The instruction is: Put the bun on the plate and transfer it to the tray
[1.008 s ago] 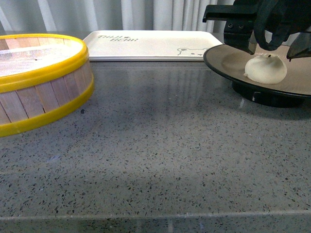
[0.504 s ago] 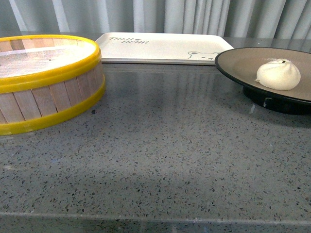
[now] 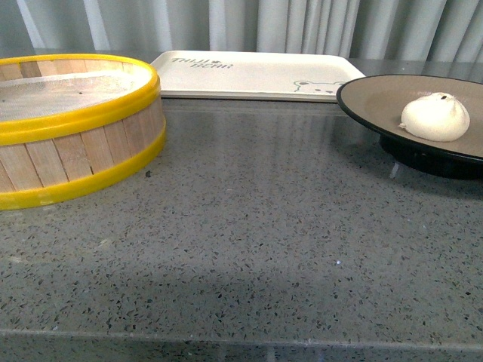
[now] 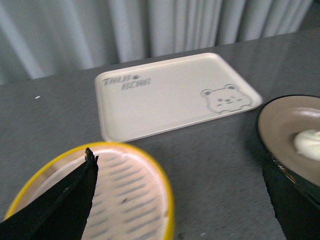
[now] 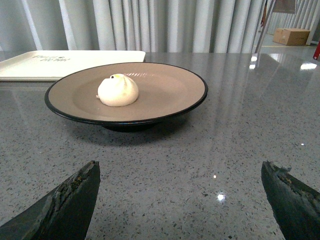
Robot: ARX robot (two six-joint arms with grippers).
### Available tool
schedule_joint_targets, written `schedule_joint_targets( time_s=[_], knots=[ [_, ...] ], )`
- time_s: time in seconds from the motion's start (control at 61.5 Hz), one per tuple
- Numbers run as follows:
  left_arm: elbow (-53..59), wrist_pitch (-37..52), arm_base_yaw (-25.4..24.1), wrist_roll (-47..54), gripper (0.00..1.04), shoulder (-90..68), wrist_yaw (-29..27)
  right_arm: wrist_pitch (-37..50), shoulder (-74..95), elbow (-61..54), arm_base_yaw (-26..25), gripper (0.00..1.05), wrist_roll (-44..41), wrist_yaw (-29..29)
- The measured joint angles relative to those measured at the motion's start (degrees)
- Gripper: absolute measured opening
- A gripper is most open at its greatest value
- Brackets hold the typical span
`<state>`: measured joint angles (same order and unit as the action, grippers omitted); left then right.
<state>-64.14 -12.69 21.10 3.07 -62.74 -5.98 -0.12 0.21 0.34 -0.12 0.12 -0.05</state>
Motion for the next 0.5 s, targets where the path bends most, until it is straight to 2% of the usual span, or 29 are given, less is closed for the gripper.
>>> schedule_joint_targets(
  time_s=[0.146,0.179,0.211,0.244,0.488,0.504],
  knots=[
    [5.68,-1.36,-11.69,1.05,0.98,7.21,6.34,0.00,0.00,0.00,0.00,0.96,0.00,-0.02],
    [8.44,2.82,-14.34,0.22,0.93,9.27,4.81,0.00,0.00,0.00,0.00,0.96,0.00,-0.02],
    [12.81,9.33,-18.05,-0.94,0.84,11.85,5.64,0.00,0.00,0.00,0.00,0.96,0.00,-0.02],
    [16.44,13.29,-19.41,-1.53,0.78,13.97,5.68,0.00,0.00,0.00,0.00,0.96,0.00,0.00],
    [34.36,22.29,-20.96,-2.67,0.39,24.17,5.81,0.00,0.00,0.00,0.02,0.96,0.00,-0.02],
    [36.11,22.97,-20.96,-2.75,0.33,24.87,5.84,0.00,0.00,0.00,0.00,0.96,0.00,0.00]
  ],
)
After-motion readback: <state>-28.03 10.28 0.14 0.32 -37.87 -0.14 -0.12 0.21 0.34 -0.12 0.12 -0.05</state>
